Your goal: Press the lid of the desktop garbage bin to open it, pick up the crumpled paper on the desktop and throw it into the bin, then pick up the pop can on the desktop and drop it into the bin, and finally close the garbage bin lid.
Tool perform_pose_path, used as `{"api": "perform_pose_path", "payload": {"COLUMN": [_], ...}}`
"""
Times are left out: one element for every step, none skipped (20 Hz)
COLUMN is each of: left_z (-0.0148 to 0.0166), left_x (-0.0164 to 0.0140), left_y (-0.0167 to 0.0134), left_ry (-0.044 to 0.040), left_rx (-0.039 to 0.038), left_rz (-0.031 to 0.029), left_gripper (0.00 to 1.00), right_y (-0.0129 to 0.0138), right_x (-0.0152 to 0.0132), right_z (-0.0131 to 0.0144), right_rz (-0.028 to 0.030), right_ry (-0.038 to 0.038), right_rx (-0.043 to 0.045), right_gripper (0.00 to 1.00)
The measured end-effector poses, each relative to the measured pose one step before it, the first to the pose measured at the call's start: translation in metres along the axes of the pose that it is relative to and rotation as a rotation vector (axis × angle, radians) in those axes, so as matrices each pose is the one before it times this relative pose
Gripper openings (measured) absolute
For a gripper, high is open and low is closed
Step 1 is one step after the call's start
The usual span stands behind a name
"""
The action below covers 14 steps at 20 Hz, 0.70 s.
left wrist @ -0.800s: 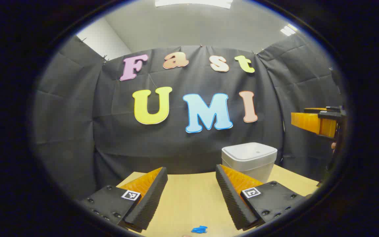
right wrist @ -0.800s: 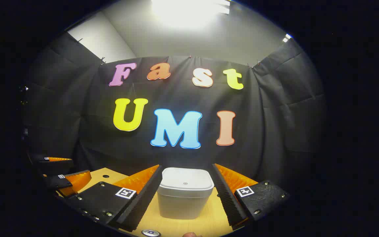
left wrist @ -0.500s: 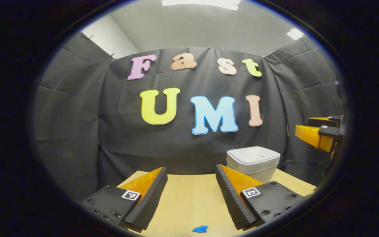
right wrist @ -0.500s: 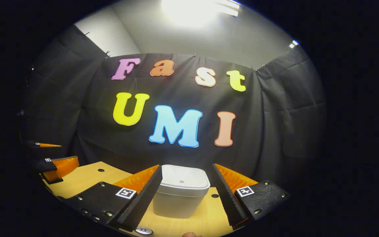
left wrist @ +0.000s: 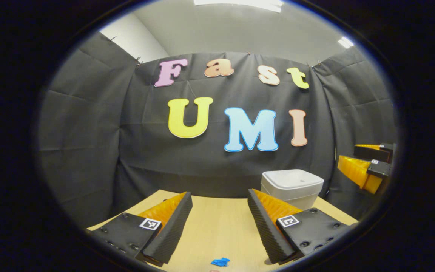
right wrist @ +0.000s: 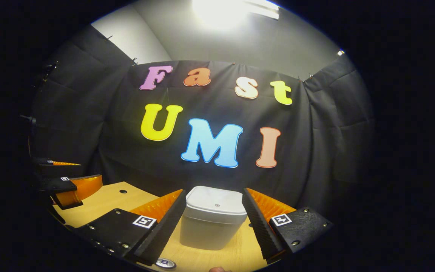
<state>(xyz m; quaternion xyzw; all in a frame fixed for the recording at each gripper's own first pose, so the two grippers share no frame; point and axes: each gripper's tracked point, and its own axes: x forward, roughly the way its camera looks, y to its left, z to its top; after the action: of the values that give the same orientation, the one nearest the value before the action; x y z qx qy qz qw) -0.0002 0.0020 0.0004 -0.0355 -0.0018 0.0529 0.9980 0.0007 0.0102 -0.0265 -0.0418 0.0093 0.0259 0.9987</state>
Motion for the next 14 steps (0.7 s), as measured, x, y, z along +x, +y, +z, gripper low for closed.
{"api": "perform_pose_path", "payload": {"left_z": [0.00097, 0.00030, 0.00182, 0.00070, -0.00327, -0.00166, 0.00047, -0.00142, -0.00371, -0.00242, -0.00086, -0.00142, 0.00164, 0.00118], "left_x": [0.00288, 0.00449, 0.00318, 0.00373, 0.00306, 0.00206, 0.00247, 0.00176, -0.00053, 0.00127, 0.00103, 0.00046, 0.00044, 0.00048], "left_y": [0.00228, -0.00101, 0.00204, 0.00348, 0.00135, 0.00275, 0.00218, 0.00101, -0.00057, -0.00141, -0.00118, -0.00114, -0.00387, -0.00213], "left_ry": [0.00289, 0.00039, -0.00542, 0.00139, 0.00723, 0.00233, 0.00251, 0.00360, 0.00226, 0.00429, 0.00161, -0.00172, -0.00251, -0.00265], "left_rx": [0.00391, -0.00155, -0.00626, -0.00513, -0.00023, 0.00544, 0.00641, 0.00757, 0.00485, 0.00595, 0.00517, 0.00214, -0.00055, 0.00131], "left_rz": [0.00349, -0.00464, -0.00296, -0.00151, -0.00073, 0.00510, 0.00063, 0.00180, -0.00083, -0.00274, -0.00182, -0.00166, -0.00738, -0.00407], "left_gripper": [0.99, 0.99, 0.99, 0.99, 0.99, 0.99, 0.99, 0.99, 0.99, 0.93, 0.96, 0.99, 0.99, 0.99], "right_y": [0.00004, -0.00026, 0.00292, 0.00148, -0.00263, -0.00106, 0.00124, -0.00059, -0.00065, -0.00125, -0.00127, -0.00155, -0.00190, -0.00234], "right_x": [0.00086, 0.00239, 0.00263, 0.00338, 0.00184, 0.00244, 0.00366, 0.00376, 0.00231, 0.00285, 0.00255, 0.00265, 0.00301, 0.00177], "right_z": [-0.00331, -0.00024, -0.00249, -0.00090, -0.00307, -0.00292, -0.00414, -0.00387, -0.00397, -0.00200, -0.00313, -0.00151, -0.00251, -0.00228], "right_rz": [-0.01224, -0.01390, -0.00251, -0.00348, -0.01173, -0.00946, -0.00343, -0.00362, -0.00245, -0.00234, -0.00081, -0.00383, -0.00647, -0.00377], "right_ry": [0.00651, 0.00235, 0.00291, -0.00137, 0.00004, 0.00379, 0.00455, 0.01031, 0.00970, 0.00661, 0.00717, 0.00755, 0.00577, 0.00330], "right_rx": [0.01360, 0.01436, 0.01176, 0.00790, 0.00758, 0.00474, -0.00212, -0.00574, -0.00838, -0.00557, -0.00395, -0.00605, -0.00710, -0.00514], "right_gripper": [0.95, 0.95, 0.95, 0.95, 0.95, 0.95, 0.95, 0.95, 0.95, 0.95, 0.95, 0.95, 0.95, 0.92]}}
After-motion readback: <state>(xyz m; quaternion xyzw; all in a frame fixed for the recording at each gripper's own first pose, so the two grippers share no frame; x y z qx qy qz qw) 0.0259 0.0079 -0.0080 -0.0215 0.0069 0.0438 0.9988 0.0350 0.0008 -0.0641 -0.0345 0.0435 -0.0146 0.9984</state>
